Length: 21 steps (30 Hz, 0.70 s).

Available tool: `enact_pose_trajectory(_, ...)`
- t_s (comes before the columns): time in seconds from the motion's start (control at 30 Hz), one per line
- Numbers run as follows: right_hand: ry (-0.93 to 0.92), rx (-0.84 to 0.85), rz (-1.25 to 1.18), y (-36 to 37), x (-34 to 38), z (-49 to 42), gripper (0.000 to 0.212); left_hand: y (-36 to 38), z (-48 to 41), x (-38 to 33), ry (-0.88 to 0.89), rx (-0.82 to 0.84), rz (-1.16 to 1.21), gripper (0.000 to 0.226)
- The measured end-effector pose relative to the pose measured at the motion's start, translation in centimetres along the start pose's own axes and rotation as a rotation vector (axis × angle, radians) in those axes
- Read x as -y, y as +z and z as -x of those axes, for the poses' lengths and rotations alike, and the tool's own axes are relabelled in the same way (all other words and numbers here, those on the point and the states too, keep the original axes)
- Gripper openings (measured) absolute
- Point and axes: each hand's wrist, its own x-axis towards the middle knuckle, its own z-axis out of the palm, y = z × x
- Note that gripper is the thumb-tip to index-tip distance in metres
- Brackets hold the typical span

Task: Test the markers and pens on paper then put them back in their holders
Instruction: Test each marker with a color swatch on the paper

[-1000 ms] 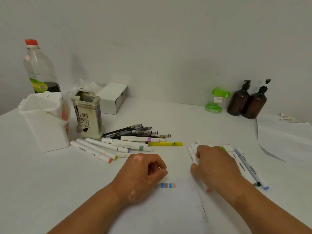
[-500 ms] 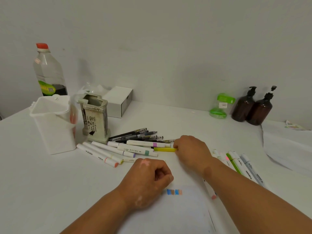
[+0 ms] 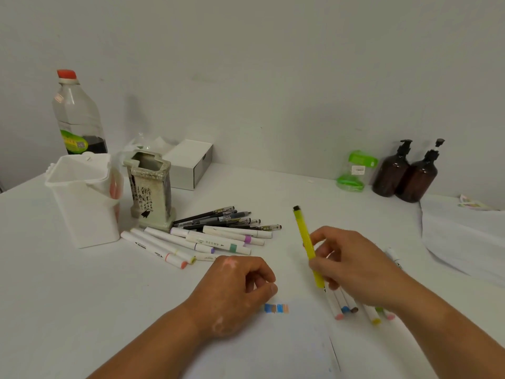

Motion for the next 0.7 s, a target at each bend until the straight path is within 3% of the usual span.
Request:
enact_pose_trajectory(0.1,0.04,0.008,-0.439,1.6,-0.5,2.3,0.011,0.2,0.2,-0.4,0.07,0.02,0.045,0.017)
enact_pose_trajectory(0.2,0.04,-0.049,-0.692,3.6,-0.9,3.2,0.012,0.5,0.4,-0.7,0.111,0.053,0.033,0.026)
enact_pose_trajectory(0.53,-0.057,-0.04,-0.76,4.4,-2.2,3.9,0.013,0.9,0.4,-0.7,0.114,-0.011,-0.147,0.021)
enact_pose_trajectory(0.7,-0.119,-0.009,-0.716,4.9,-2.1,4.2,0.021,1.6,0.4,-2.1,0.258,0.075,-0.175,0.021)
